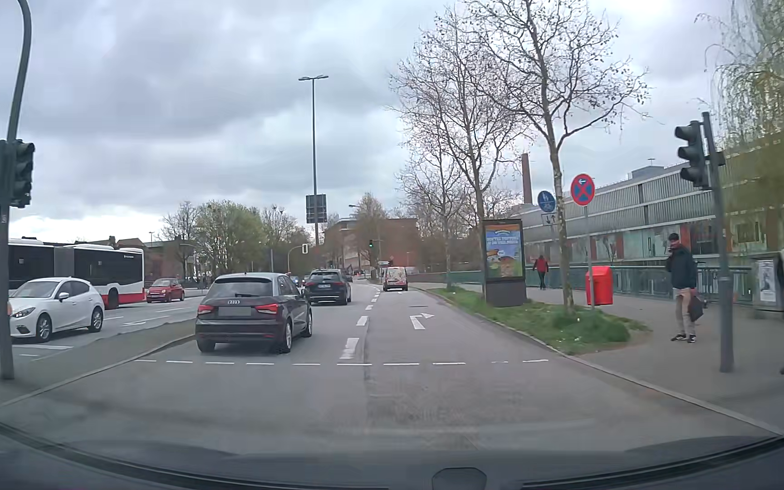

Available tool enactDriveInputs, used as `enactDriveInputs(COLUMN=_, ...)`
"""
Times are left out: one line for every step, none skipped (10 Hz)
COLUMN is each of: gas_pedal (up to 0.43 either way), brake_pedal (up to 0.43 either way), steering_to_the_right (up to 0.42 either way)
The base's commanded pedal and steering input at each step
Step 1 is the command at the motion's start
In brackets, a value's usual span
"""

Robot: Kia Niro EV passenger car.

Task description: Follow the waypoints while adhering to traffic rules and regulations

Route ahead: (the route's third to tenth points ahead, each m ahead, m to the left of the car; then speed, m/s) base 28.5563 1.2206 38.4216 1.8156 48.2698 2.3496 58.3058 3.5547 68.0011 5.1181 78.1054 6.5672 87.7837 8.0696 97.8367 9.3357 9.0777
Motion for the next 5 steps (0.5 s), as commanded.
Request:
enactDriveInputs(gas_pedal=0.220, brake_pedal=0.000, steering_to_the_right=-0.069)
enactDriveInputs(gas_pedal=0.220, brake_pedal=0.006, steering_to_the_right=-0.067)
enactDriveInputs(gas_pedal=0.220, brake_pedal=0.006, steering_to_the_right=-0.065)
enactDriveInputs(gas_pedal=0.220, brake_pedal=0.000, steering_to_the_right=-0.060)
enactDriveInputs(gas_pedal=0.220, brake_pedal=0.000, steering_to_the_right=-0.048)
